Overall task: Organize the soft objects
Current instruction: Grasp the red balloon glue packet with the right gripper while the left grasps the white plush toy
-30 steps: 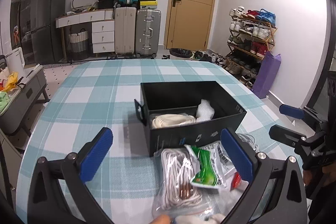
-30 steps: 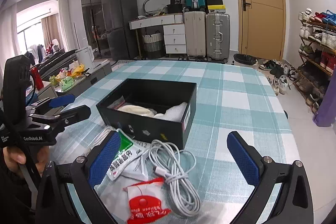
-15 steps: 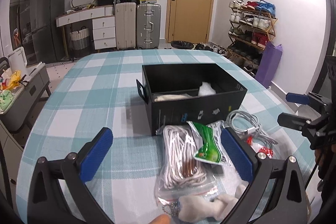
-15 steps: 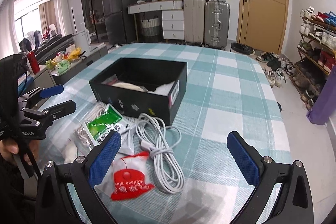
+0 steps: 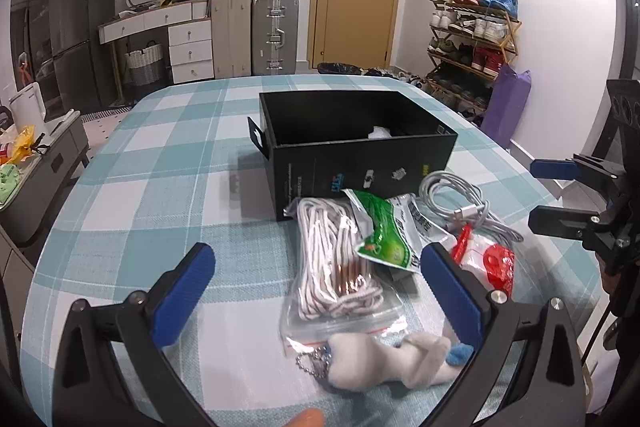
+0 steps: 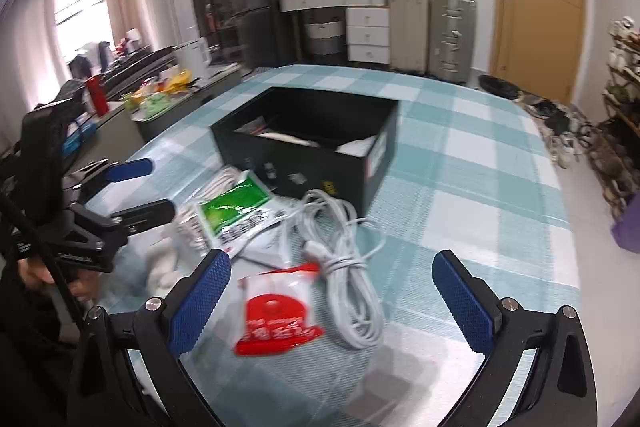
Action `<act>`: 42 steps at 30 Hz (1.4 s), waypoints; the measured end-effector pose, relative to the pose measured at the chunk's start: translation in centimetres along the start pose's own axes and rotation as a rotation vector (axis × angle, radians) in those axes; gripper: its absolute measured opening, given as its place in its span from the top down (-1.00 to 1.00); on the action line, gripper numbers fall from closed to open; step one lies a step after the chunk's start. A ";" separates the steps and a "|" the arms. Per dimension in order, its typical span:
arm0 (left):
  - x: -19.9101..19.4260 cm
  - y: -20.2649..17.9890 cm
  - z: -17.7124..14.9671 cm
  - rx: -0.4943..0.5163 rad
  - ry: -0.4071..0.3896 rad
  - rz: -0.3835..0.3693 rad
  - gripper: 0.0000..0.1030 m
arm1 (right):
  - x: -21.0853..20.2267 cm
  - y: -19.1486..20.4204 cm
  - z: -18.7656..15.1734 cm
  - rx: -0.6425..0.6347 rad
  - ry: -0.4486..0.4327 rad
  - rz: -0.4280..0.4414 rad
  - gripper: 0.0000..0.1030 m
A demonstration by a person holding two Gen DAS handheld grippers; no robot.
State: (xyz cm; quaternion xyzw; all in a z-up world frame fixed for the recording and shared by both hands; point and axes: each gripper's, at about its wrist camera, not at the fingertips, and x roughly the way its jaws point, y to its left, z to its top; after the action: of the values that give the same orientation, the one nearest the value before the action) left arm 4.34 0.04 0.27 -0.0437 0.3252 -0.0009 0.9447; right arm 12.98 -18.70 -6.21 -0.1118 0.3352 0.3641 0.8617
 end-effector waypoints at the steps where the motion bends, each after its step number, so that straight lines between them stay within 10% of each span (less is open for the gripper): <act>1: -0.1 -0.1 -0.2 0.004 0.003 -0.004 -1.00 | 0.1 0.2 0.0 -0.009 0.003 0.008 -0.99; 42: -0.1 -2.9 -2.4 0.151 0.127 -0.146 -1.00 | 4.2 3.3 -2.5 -0.138 0.176 0.160 -0.42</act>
State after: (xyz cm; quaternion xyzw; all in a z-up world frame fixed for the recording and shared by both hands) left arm 2.83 -3.01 -1.30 0.0044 0.3795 -0.0968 0.9201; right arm 11.55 -15.07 -10.68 -0.1753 0.3914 0.4425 0.7876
